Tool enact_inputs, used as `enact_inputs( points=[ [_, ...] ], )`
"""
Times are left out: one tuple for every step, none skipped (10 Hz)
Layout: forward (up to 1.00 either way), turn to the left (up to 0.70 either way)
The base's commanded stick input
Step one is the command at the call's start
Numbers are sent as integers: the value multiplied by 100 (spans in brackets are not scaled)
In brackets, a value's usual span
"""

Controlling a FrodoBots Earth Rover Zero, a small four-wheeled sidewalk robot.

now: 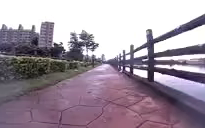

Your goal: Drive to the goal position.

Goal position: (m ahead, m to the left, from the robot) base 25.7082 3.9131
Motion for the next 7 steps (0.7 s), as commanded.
enact_inputs(
  points=[
    [100, -1],
    [100, -11],
    [100, -36],
    [100, -12],
    [100, -5],
    [100, -1],
    [100, -1]
  ],
)
